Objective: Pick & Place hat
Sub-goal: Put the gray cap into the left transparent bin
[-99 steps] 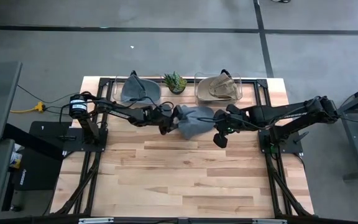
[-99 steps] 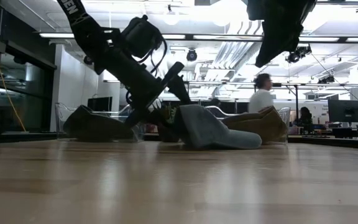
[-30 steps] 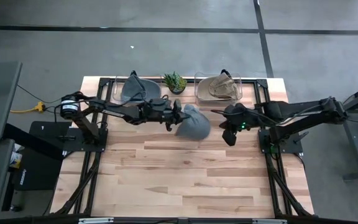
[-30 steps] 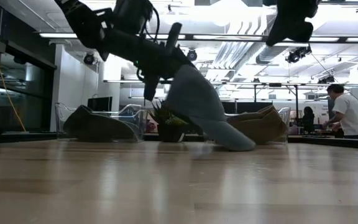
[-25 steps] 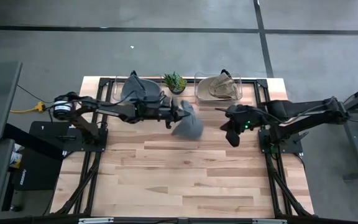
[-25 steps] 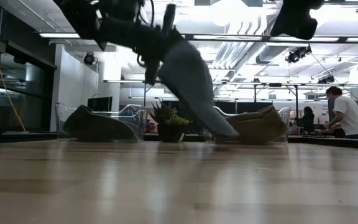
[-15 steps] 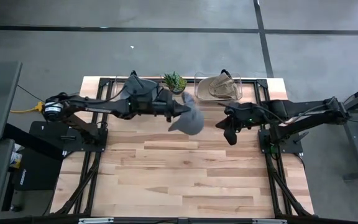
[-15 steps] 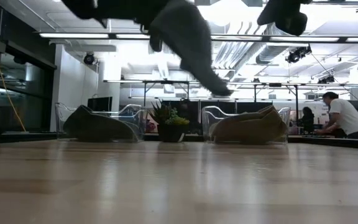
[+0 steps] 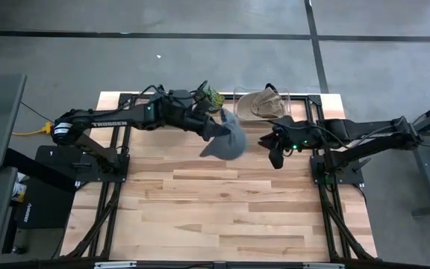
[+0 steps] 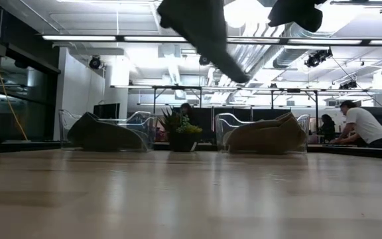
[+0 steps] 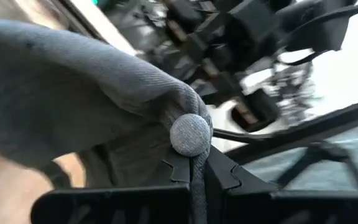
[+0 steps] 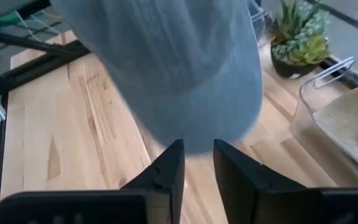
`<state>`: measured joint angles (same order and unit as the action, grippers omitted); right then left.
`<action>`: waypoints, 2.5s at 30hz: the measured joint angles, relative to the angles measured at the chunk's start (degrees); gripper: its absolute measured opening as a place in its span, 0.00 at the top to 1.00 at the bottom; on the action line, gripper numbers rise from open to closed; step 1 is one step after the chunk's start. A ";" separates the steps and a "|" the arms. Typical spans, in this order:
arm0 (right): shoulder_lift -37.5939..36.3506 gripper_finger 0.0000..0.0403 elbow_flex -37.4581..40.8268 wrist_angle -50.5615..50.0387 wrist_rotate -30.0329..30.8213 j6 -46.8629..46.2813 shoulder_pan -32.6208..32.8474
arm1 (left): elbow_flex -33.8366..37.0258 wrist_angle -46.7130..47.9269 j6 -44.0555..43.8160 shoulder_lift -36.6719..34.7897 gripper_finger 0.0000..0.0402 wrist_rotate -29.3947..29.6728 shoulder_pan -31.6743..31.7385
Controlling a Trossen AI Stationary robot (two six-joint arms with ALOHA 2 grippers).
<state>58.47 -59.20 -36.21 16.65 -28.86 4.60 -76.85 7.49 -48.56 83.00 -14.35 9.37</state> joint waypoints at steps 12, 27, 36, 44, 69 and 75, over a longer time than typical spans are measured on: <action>-3.66 0.54 0.00 2.81 -1.95 0.72 -4.81 | -9.11 7.03 10.52 0.09 1.00 7.25 0.04; -4.84 0.46 7.50 26.06 -15.49 -0.72 -19.57 | -18.84 10.44 14.73 0.09 1.00 6.33 5.73; -4.01 0.46 30.22 74.98 -27.68 -17.67 -28.44 | -21.83 12.50 15.56 0.11 1.00 5.23 7.28; -4.01 0.46 37.64 83.73 -29.27 -25.03 -30.69 | -23.11 11.78 15.98 0.07 1.00 3.13 7.28; 23.74 0.46 35.74 121.54 -39.28 -38.20 -34.65 | -23.00 8.97 15.09 0.14 1.00 3.47 7.28; 27.93 0.46 27.61 121.68 -43.19 -37.79 -34.65 | -23.00 8.98 14.68 0.14 1.00 3.56 7.28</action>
<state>86.40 -31.59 85.47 -26.54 -66.64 -30.04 -99.85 16.47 -33.88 83.13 -10.79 16.64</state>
